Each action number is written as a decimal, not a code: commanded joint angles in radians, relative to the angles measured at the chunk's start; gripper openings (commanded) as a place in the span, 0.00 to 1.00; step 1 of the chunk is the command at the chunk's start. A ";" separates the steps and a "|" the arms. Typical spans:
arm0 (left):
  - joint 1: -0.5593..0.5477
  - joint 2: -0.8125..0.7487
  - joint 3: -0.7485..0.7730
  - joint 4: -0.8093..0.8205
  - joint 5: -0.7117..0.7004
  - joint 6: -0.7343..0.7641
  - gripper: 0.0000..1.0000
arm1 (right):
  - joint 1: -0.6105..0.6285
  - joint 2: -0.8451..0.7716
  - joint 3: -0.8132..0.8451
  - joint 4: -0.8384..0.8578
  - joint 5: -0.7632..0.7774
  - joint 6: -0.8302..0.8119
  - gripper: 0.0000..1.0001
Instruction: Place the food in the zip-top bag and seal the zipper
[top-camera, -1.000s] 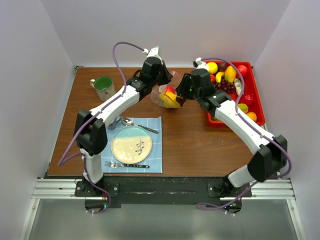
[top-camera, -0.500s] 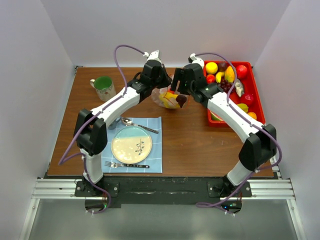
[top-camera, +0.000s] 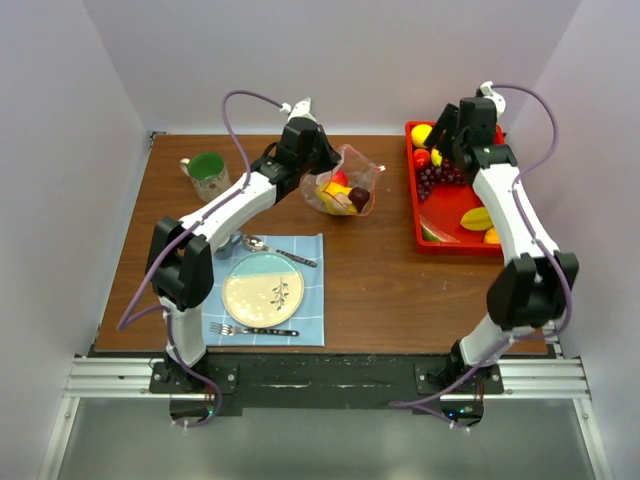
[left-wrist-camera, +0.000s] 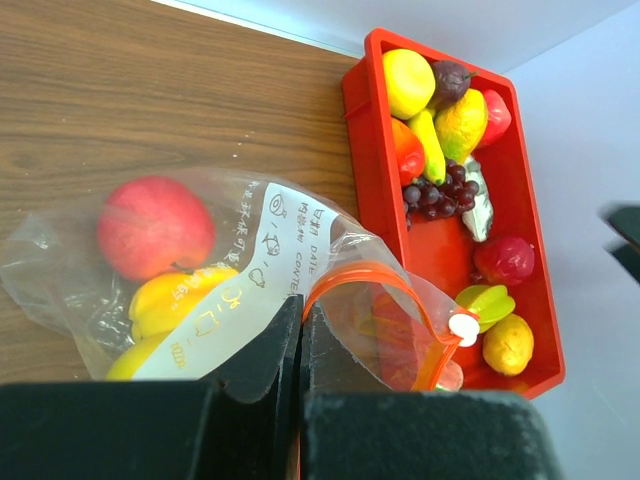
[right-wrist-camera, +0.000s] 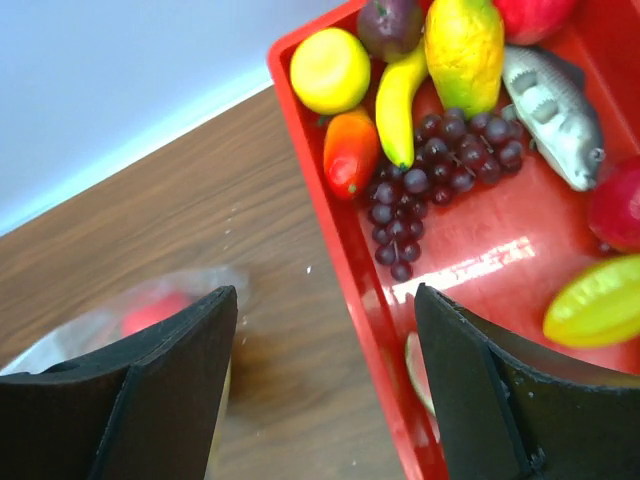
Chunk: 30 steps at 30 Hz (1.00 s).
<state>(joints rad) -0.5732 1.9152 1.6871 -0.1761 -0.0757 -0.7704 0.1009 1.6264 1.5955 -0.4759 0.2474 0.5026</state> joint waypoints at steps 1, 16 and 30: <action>0.006 -0.025 0.049 0.053 0.030 -0.023 0.00 | -0.064 0.196 0.153 0.049 -0.111 -0.024 0.73; 0.004 -0.018 0.056 0.056 0.065 -0.007 0.00 | -0.142 0.661 0.529 0.230 0.027 0.048 0.72; 0.007 -0.025 0.071 0.064 0.057 0.034 0.00 | -0.145 0.854 0.735 0.296 0.098 0.093 0.71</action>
<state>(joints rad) -0.5732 1.9152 1.6985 -0.1642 -0.0219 -0.7662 -0.0441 2.4626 2.2601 -0.2436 0.2901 0.5751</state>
